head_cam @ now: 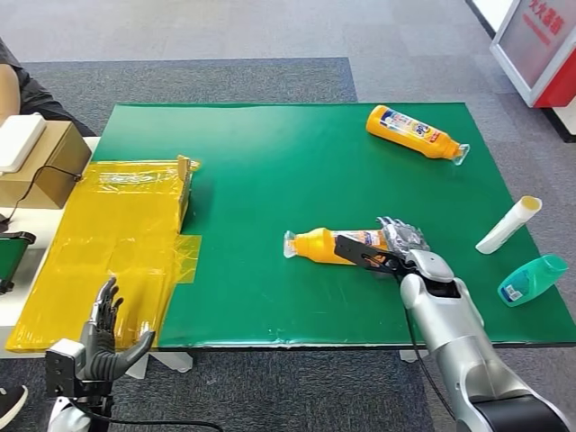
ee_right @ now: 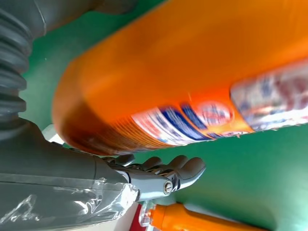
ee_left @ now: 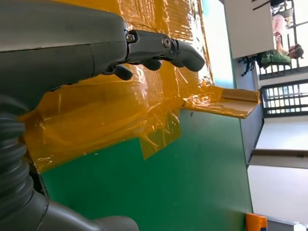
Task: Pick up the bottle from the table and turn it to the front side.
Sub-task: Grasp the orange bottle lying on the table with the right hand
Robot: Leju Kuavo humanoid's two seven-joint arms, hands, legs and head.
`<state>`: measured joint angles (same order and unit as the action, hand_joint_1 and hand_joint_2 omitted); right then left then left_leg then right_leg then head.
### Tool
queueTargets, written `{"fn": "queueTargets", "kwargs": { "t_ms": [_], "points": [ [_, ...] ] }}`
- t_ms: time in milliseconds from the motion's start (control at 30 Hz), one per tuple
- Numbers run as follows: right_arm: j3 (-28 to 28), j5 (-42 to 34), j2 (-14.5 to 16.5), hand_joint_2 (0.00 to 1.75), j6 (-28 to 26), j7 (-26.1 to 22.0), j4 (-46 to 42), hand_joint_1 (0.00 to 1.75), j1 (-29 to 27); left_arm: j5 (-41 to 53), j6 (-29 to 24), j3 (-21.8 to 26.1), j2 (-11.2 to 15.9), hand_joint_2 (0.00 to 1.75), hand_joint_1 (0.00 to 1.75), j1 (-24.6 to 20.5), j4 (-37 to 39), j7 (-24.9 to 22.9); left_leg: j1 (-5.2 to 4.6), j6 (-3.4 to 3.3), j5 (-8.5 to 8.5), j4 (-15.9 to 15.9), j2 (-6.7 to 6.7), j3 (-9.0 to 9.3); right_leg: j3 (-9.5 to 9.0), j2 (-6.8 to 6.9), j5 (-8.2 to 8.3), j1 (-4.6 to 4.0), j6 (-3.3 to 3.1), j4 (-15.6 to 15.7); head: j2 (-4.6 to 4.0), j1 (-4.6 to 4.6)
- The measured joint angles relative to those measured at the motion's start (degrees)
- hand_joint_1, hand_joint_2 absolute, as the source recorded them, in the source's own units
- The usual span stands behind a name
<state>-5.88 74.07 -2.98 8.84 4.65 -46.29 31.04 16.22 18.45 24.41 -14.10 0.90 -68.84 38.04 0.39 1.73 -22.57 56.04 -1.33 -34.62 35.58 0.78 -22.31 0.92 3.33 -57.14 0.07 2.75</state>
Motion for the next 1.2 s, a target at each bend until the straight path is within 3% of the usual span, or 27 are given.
{"fn": "queueTargets", "kwargs": {
  "t_ms": [567,700,967,1067,1200],
  "points": [
    [-1.89,-0.76,-1.96,1.75,3.7,-1.81,4.83,0.0,3.69,0.71,0.15,-0.02,0.31,1.75,0.0,-0.26,2.11,0.12,-0.01,-0.02,0.01,0.0,0.0,-0.02,0.04,0.0,0.0,0.01,0.0,0.0,0.0,-0.01],
    [-1.92,-1.15,-2.16,1.75,3.77,-2.02,5.78,1.75,4.09,0.67,0.13,-0.04,0.43,1.75,0.0,-0.4,2.48,0.12,-0.01,-0.02,0.01,0.0,0.0,-0.02,0.05,-0.01,0.0,0.0,0.0,0.0,0.0,-0.01],
    [-2.73,-5.4,-3.17,1.75,2.0,-5.52,5.76,1.75,3.9,-1.2,-0.61,-0.37,0.94,1.75,0.0,-0.41,2.96,0.12,-0.01,-0.02,0.01,0.0,0.0,-0.02,0.05,0.0,-0.01,0.0,0.0,0.0,0.0,0.0],
    [-2.89,-9.63,-3.45,1.75,0.64,-6.86,-0.89,1.75,0.01,-1.35,0.39,-0.17,0.93,1.75,0.0,0.07,2.89,0.11,-0.01,-0.01,0.0,0.0,0.0,-0.04,0.05,0.01,-0.02,0.0,0.0,0.0,0.0,0.0],
    [-3.22,-16.83,-3.33,1.75,-1.18,-8.2,-16.09,1.75,-8.84,-1.9,3.53,0.23,0.48,1.75,0.0,1.08,1.82,-0.15,0.0,0.01,-0.06,0.0,0.02,-0.07,0.07,0.05,-0.12,-0.01,-0.01,0.0,0.0,0.0]
  ]
}}
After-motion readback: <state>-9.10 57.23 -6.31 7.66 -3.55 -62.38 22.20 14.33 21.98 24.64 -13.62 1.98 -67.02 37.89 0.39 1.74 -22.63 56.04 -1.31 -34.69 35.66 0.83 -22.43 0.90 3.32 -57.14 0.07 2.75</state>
